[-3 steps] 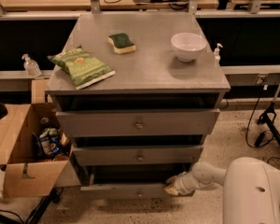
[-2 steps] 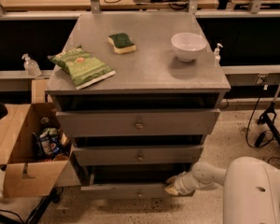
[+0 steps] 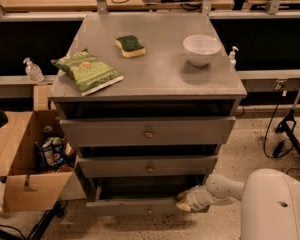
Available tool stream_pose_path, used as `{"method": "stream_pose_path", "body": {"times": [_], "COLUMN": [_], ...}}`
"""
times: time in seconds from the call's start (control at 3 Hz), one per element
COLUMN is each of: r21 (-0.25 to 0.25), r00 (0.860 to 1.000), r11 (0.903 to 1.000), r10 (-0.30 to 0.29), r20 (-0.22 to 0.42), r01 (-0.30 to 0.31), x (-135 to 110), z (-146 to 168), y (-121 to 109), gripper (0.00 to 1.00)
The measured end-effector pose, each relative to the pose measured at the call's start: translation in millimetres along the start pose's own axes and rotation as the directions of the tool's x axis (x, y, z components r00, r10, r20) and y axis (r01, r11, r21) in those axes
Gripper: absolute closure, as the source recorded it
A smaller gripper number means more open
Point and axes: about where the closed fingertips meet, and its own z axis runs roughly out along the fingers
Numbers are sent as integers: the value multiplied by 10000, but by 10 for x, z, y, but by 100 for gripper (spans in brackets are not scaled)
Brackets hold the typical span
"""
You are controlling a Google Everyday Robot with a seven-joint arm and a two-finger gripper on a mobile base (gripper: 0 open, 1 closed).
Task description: Open bottom drawer
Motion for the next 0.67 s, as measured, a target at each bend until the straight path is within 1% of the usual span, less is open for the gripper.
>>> {"method": "stream_pose_path", "body": {"times": [0.67], "r21": [-8], "r00": [10000], "r11": [10000], "r10": [0], "r20": [0], "r01": [0], "x": [0], "z": [4], "y": [4], "gripper": [35]}}
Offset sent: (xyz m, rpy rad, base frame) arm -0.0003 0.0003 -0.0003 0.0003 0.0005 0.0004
